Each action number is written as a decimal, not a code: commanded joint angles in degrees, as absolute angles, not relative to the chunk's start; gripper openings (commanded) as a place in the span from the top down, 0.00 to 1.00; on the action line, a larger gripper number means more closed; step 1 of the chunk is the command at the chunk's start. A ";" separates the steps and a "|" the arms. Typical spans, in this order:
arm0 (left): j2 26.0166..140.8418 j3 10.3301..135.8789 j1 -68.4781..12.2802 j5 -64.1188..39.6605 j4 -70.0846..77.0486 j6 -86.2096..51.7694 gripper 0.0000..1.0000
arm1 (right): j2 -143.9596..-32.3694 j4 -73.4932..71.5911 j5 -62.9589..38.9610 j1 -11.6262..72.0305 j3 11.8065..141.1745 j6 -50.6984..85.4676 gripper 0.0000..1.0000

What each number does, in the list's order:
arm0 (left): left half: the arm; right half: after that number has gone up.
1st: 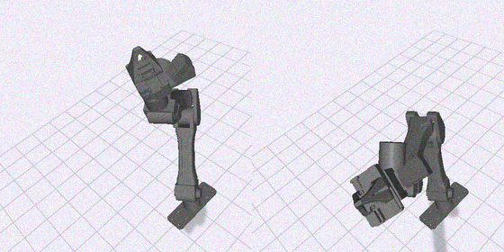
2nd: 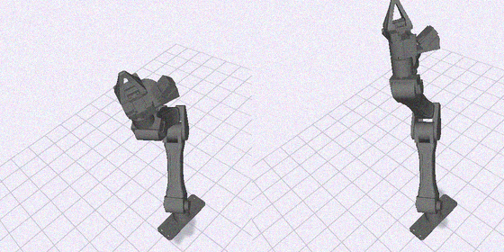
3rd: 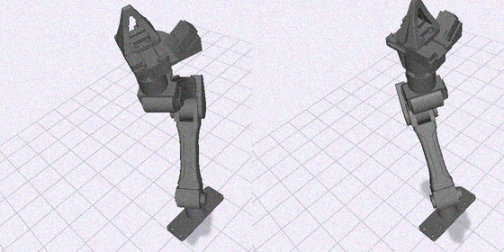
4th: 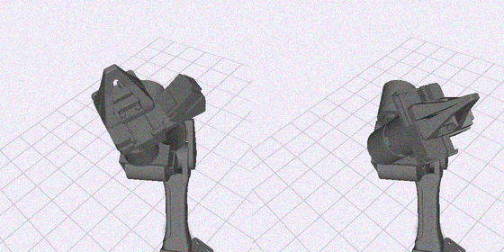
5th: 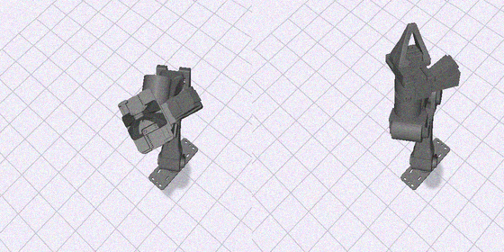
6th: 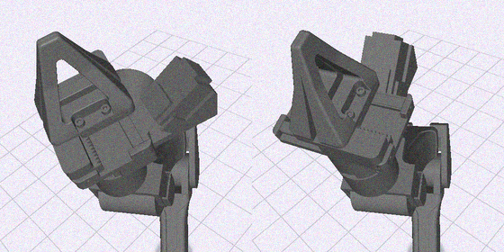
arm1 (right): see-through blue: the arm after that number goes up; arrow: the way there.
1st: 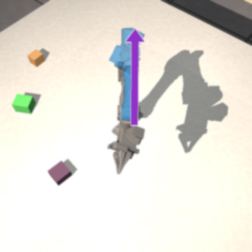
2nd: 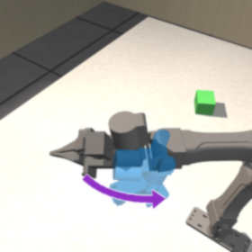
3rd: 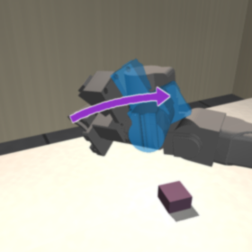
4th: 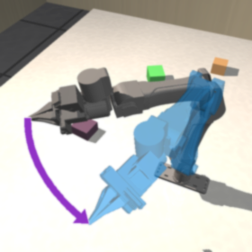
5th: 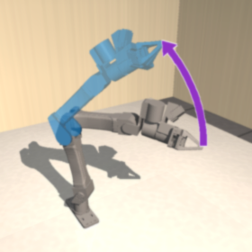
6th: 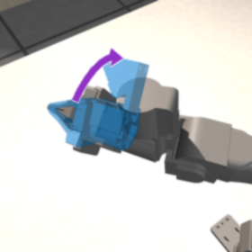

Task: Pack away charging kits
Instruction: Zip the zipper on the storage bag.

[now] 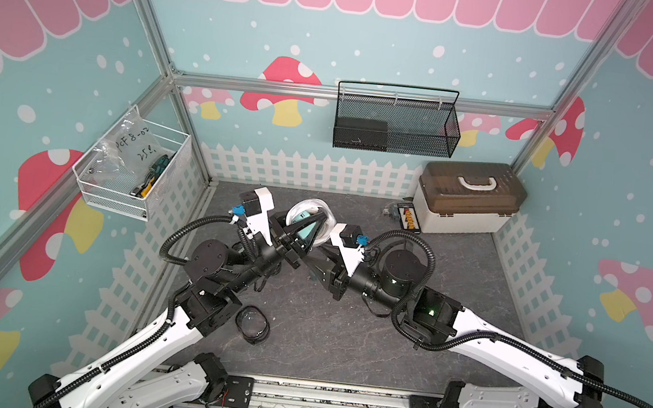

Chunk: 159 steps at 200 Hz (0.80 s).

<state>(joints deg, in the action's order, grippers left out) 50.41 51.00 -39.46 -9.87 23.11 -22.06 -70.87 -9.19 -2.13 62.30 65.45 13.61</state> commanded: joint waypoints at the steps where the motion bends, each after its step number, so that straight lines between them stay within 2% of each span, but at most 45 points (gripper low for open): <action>1: 50.26 49.85 -39.77 -8.98 25.23 -21.19 1.00 | -70.82 -12.47 -2.28 62.51 66.97 14.41 0.62; 18: 50.38 49.38 -39.73 -8.27 25.67 -21.27 1.00 | -70.99 -12.66 -3.44 62.53 67.21 15.03 0.70; 117: 50.21 47.93 -39.72 -8.61 27.74 -22.24 1.00 | -75.20 -13.18 -2.97 62.54 70.84 17.08 0.70; 159: 49.77 46.96 -39.65 -8.08 28.23 -22.37 1.00 | -75.41 -13.59 -1.80 62.56 71.10 17.96 0.93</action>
